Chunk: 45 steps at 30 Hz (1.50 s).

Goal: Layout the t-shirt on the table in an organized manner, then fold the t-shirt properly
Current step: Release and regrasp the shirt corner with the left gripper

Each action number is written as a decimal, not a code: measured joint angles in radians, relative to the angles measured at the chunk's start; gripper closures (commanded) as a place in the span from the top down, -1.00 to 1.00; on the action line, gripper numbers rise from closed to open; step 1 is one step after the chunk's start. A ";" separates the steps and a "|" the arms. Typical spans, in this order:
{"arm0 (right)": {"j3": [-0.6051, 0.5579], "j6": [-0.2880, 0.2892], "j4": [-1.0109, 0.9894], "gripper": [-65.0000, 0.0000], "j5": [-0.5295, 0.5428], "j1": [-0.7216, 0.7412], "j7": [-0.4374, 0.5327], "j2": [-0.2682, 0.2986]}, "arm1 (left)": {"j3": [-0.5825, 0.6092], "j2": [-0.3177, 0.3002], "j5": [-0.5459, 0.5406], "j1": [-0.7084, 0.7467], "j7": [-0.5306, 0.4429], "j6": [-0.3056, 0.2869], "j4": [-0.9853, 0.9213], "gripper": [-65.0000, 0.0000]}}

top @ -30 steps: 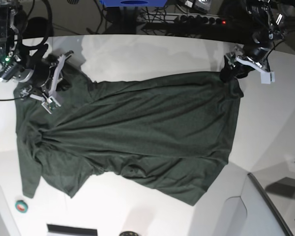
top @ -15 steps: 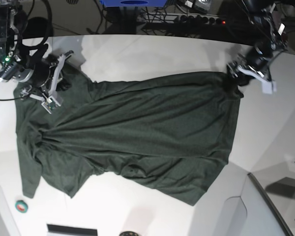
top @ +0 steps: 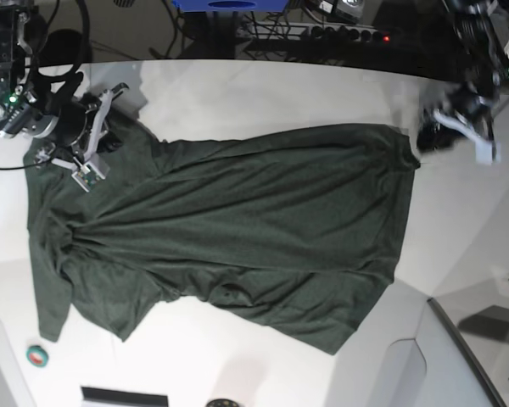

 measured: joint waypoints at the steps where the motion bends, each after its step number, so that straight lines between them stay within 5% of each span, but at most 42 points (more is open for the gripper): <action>1: 0.000 0.000 0.000 -0.93 0.000 -0.001 0.000 0.000 | 0.003 0.008 -0.011 0.035 0.014 0.000 0.007 -1.00; 22: -0.002 0.000 0.000 -0.93 0.001 0.001 -0.001 -0.003 | 0.007 0.066 -0.063 -0.153 -0.103 -0.026 -0.367 -1.00; 29: -0.002 0.000 0.000 -0.93 0.000 0.001 -0.002 -0.002 | 0.000 0.024 -0.013 -0.139 -0.136 0.012 -0.253 -1.00; 32: -0.002 0.000 0.000 -0.93 0.000 0.001 -0.002 -0.002 | -0.003 -0.016 -0.018 -0.146 -0.145 0.091 -0.136 -1.00; 38: -0.002 0.000 0.000 -0.93 0.000 -0.002 0.000 0.000 | -0.009 -0.090 -0.035 -0.115 -0.117 0.103 0.034 -1.00; 45: -0.002 0.000 0.000 -0.93 0.000 -0.010 -0.002 -0.002 | -0.045 -0.023 -0.026 -0.089 -0.076 0.097 0.026 -1.00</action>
